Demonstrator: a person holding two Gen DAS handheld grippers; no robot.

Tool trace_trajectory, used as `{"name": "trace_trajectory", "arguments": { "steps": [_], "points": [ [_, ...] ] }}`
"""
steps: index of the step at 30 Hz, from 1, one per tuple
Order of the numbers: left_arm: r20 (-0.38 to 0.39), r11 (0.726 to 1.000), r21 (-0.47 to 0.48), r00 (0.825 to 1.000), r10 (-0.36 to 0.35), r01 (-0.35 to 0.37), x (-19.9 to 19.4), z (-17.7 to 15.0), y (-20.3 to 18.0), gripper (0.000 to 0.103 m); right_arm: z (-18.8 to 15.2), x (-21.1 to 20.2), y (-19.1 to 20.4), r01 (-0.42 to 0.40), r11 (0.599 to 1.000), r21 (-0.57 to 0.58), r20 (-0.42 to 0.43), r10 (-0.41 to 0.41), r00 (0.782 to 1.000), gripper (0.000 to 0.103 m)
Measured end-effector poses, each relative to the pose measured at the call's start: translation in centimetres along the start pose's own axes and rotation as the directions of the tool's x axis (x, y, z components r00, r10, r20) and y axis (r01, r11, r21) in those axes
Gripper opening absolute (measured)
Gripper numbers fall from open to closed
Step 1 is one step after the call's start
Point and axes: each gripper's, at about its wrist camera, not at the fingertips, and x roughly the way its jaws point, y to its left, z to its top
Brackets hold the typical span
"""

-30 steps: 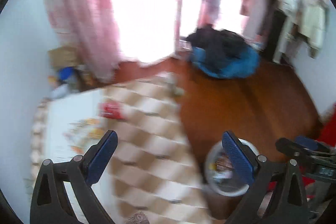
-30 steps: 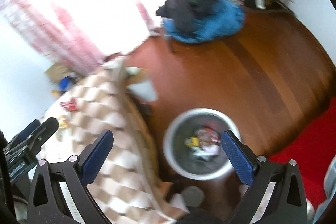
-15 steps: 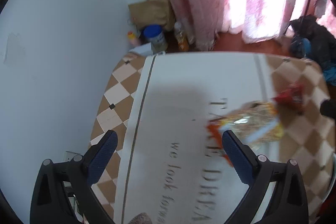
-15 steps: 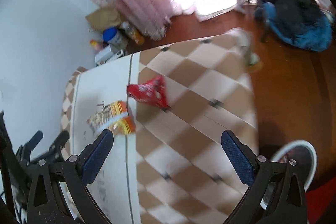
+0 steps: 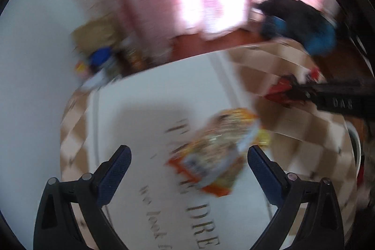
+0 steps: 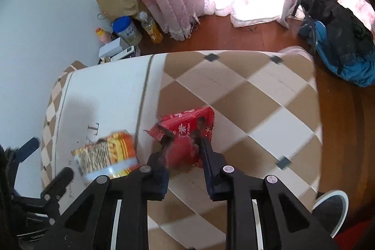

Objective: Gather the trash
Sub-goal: 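Grasp the yellow snack bag with the left tool while the right tool grasps the red packet, then carry the yellow bag and red packet over the white bin and open both tools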

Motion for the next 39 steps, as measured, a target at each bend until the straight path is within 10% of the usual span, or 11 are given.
{"name": "trace_trajectory", "arguments": {
  "steps": [4, 9, 14, 19, 32, 39],
  "points": [
    [-0.078, 0.981, 0.189, 0.997, -0.024, 0.039, 1.9, 0.9, -3.5, 0.101, -1.6, -1.9, -2.9, 0.009, 0.999, 0.047, 0.011, -0.009, 1.000, 0.025],
    [-0.161, 0.980, 0.186, 0.986, -0.034, 0.064, 4.3, 1.5, -4.3, 0.099, -2.6, -2.0, -4.8, 0.032, 0.997, 0.068, -0.007, -0.031, 0.999, 0.025],
    [-0.175, 0.988, 0.136, 0.983, -0.054, 0.078, 4.1, 1.5, -4.3, 0.053, -3.0, -1.6, -5.1, 0.037, 0.997, 0.066, -0.022, -0.036, 0.999, 0.025],
    [-0.175, 0.992, 0.092, 0.982, -0.069, 0.086, 4.1, 1.3, -3.9, 0.037, -3.0, -1.5, -5.2, 0.029, 0.997, 0.074, -0.021, -0.027, 0.999, 0.025],
    [-0.021, 0.986, -0.169, 1.000, -0.018, 0.014, -2.3, -0.3, -2.3, 0.037, -5.0, -6.3, -4.2, -0.005, 0.999, 0.051, 0.065, 0.001, 0.998, 0.012],
    [0.039, 0.945, -0.312, 0.992, 0.121, -0.103, -6.7, -3.0, -2.1, 0.037, -6.7, -9.4, -3.4, -0.035, 0.998, 0.045, 0.125, 0.030, 0.992, 0.009]
  ]
}}
